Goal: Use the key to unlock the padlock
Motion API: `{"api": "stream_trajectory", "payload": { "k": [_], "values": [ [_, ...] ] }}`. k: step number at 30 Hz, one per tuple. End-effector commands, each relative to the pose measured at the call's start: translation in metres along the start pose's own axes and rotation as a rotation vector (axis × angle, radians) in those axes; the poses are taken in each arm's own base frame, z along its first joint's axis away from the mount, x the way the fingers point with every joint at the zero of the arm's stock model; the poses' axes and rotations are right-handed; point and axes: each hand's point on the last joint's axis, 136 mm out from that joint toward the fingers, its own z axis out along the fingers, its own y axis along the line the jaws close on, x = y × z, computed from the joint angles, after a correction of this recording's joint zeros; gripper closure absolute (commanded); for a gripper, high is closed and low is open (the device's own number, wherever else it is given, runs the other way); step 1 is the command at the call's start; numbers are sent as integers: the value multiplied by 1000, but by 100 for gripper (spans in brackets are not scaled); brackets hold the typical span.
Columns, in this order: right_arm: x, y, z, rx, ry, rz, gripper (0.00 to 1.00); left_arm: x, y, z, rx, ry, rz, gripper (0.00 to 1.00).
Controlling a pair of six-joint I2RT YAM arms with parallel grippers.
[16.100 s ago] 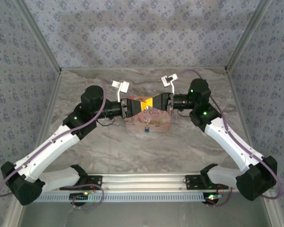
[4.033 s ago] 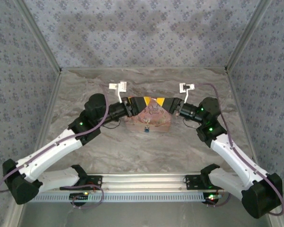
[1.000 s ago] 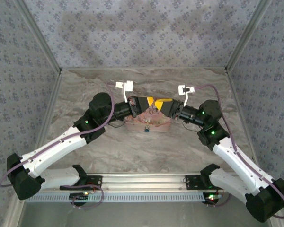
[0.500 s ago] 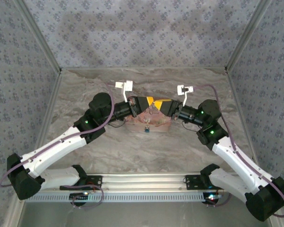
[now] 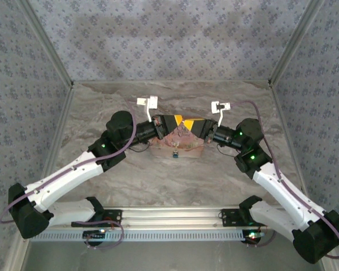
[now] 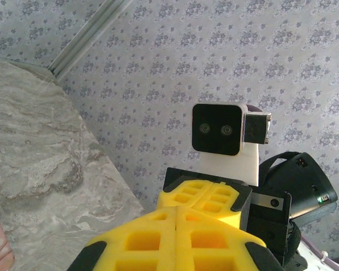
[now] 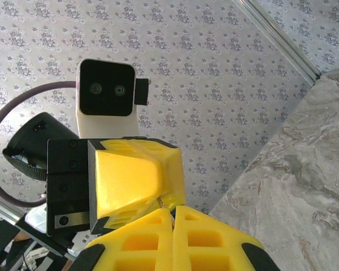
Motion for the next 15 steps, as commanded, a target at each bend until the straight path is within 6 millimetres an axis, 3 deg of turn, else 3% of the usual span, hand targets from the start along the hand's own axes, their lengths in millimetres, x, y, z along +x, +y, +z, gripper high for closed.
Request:
{"api": "stream_trajectory", "payload": {
  "k": [1, 6, 7, 9, 10, 11, 15],
  "values": [
    [-13, 12, -5, -31, -48, -39, 100, 2, -9, 0, 43, 3, 7, 100],
    [-4, 16, 1, -34, -1, -53, 100, 3, -8, -4, 29, 4, 20, 100],
    [-3, 14, 1, -31, 1, -53, 100, 2, -8, -5, 22, 2, 20, 92],
    [-2, 11, 0, -18, -1, -52, 100, 0, -4, -7, -3, -10, 20, 60],
    [-3, 9, -1, -9, -5, -52, 100, -1, -3, -10, -13, -19, 23, 49],
    [-5, 7, -3, 2, -12, -53, 100, -1, 0, -12, -26, -25, 24, 42],
    [-13, -7, -12, 66, -27, -59, 100, 2, 14, -27, -93, -38, 18, 35]
  ]
}}
